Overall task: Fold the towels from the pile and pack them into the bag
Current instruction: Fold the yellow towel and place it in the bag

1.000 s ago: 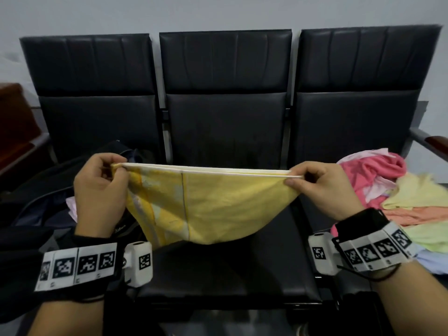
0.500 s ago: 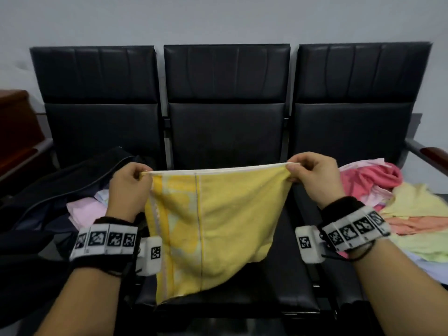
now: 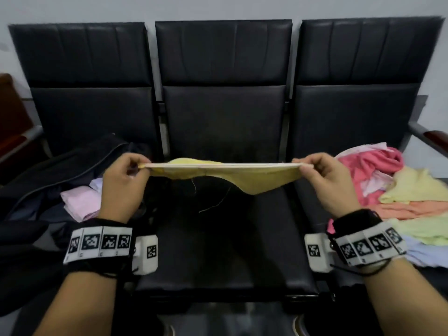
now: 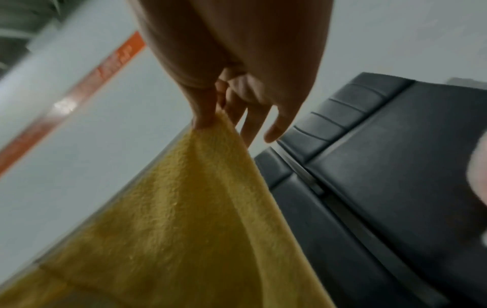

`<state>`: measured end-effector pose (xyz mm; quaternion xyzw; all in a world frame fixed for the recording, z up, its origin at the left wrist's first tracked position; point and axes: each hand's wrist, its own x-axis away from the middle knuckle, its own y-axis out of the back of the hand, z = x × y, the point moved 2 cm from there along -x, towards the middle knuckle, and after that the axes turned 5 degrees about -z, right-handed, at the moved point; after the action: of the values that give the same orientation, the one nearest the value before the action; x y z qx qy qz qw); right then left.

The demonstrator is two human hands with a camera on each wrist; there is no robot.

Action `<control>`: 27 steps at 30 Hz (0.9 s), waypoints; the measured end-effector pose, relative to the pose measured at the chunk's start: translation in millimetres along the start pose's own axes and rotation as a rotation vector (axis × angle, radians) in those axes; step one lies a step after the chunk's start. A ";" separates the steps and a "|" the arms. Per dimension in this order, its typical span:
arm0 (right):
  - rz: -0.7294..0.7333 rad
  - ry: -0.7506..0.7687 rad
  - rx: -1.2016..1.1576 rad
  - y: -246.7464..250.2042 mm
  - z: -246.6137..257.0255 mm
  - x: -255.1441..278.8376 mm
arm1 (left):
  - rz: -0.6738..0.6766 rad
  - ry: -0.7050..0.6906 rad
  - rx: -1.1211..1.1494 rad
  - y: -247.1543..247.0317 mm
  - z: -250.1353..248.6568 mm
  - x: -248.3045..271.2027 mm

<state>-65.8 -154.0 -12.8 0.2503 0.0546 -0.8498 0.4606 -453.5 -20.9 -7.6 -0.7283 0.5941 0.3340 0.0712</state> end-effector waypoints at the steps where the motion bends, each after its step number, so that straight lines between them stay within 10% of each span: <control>1: 0.031 -0.055 0.010 0.5 -13.4 13.3 | 0.048 0.049 -0.010 -1.8 12.5 12.0; 14: 0.294 -0.488 -0.020 15.8 -99.2 100.6 | 0.750 0.543 -0.115 -1.8 75.0 99.1; 27: 0.043 -0.486 0.191 -12.8 -131.0 69.6 | 0.477 0.604 -0.168 -41.8 113.3 84.9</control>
<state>-58.4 -156.9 -161.5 0.0822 -0.1433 -0.8764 0.4523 -454.8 -21.8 -155.1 -0.6387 0.7113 0.1592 -0.2465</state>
